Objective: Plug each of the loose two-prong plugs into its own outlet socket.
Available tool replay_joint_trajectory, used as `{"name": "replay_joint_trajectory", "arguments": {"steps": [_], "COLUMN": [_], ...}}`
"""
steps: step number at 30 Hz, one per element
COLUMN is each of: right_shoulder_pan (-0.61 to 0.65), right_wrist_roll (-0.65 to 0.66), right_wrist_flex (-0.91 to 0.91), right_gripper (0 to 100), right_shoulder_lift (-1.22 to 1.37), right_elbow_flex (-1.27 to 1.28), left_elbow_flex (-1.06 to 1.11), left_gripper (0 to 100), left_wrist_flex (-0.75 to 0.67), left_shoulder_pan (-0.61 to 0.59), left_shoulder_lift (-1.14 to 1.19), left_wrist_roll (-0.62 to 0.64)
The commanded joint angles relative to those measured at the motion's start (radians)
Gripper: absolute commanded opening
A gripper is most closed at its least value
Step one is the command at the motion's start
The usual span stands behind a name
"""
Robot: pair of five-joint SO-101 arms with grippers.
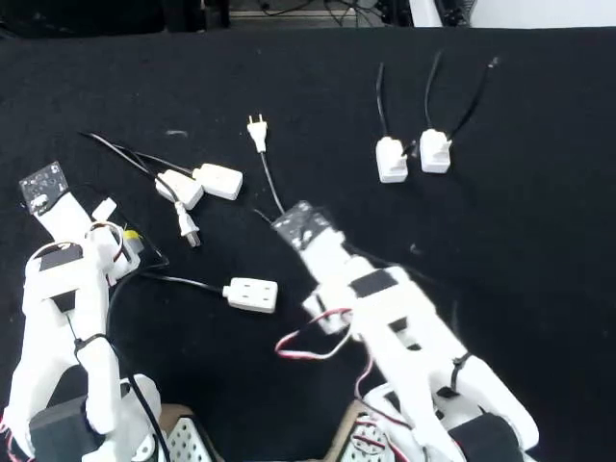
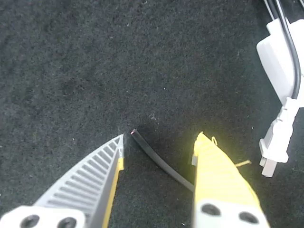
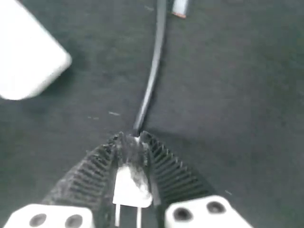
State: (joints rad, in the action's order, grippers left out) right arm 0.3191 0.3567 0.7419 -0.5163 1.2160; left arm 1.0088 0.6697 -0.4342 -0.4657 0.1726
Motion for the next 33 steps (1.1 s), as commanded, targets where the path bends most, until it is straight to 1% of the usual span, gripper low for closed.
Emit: {"name": "replay_joint_trajectory", "arguments": {"steps": [1,3,5,8,10,15,17,18,20,23,25,28,30,33], "right_shoulder_pan": [-0.155,-0.23,-0.278,-0.284,-0.284,-0.292,-0.316,-0.333,-0.384,-0.442,-0.466,-0.471,-0.474,-0.474], "right_wrist_roll": [0.021,0.021,0.021,0.021,0.021,0.029,0.031,0.038,0.112,0.324,0.474,0.637,0.677,0.678], "right_wrist_flex": [-0.015,0.002,0.038,0.11,0.181,0.344,0.377,0.391,0.408,0.416,0.41,0.385,0.334,0.245], "right_gripper": [1.1,1.1,1.3,3.4,8.3,25.3,28.0,27.9,26.9,23.4,20.4,18.6,18.7,18.7], "right_shoulder_lift": [-0.002,-0.002,-0.002,-0.002,-0.002,-0.002,-0.002,-0.002,-0.002,0.005,0.007,0.005,-0.001,-0.001], "right_elbow_flex": [-0.024,-0.039,-0.054,-0.073,-0.104,-0.219,-0.257,-0.282,-0.325,-0.334,-0.295,-0.216,-0.165,-0.104], "left_elbow_flex": [-0.005,-0.005,-0.005,-0.007,-0.007,-0.005,-0.005,-0.005,-0.005,-0.005,-0.005,-0.007,-0.007,-0.005], "left_gripper": [24,24,24,24,24,24,24,24,24,24,24,24,24,24], "left_wrist_flex": [-0.012,-0.012,-0.012,-0.012,-0.014,-0.014,-0.014,-0.014,-0.014,-0.014,-0.014,-0.014,-0.014,-0.014], "left_shoulder_pan": [0.002,0.004,0.005,0.007,0.007,0.005,0.004,0.002,0.002,0.005,0.007,0.007,0.007,0.007], "left_shoulder_lift": [-0.02,-0.02,-0.02,-0.02,-0.02,-0.02,-0.02,-0.02,-0.02,-0.02,-0.02,-0.02,-0.02,-0.02], "left_wrist_roll": [-0.012,-0.012,-0.012,-0.012,-0.012,-0.012,-0.012,-0.012,-0.012,-0.012,-0.012,-0.012,-0.012,-0.012]}}
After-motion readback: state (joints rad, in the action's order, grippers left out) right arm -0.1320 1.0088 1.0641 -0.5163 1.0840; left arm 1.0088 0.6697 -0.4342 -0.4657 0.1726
